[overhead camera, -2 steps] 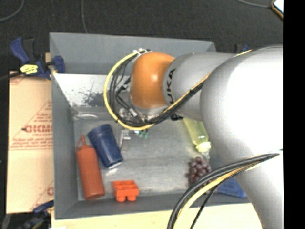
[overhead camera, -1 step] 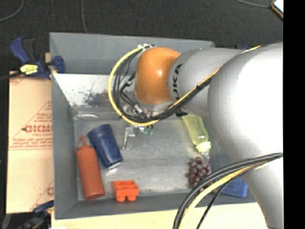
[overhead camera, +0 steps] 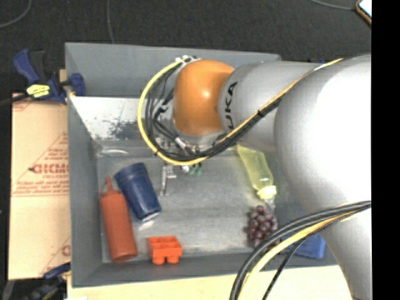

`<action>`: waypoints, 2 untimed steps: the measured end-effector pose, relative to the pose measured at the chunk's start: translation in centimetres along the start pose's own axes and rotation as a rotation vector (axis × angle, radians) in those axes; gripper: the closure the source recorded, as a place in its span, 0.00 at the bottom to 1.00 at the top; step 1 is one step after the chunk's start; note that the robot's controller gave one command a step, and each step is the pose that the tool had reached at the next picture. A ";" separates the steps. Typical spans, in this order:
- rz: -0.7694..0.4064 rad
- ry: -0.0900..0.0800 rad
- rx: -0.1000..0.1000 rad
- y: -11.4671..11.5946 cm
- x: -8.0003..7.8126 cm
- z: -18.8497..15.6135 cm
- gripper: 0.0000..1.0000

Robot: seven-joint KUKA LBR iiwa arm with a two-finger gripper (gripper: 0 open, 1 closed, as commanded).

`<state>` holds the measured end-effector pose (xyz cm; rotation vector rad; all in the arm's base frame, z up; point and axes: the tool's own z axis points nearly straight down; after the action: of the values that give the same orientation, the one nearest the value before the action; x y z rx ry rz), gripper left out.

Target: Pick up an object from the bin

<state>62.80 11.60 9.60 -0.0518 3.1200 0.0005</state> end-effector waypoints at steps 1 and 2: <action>-0.203 -0.001 -0.001 0.7 2.6 1.2 0.00; -0.185 0.001 -0.004 6.8 4.0 2.5 0.00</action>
Offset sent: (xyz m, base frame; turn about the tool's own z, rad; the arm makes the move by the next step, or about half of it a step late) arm -0.0421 0.0650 -0.0260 -0.1818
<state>58.63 18.24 7.05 -0.3393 3.1032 0.0033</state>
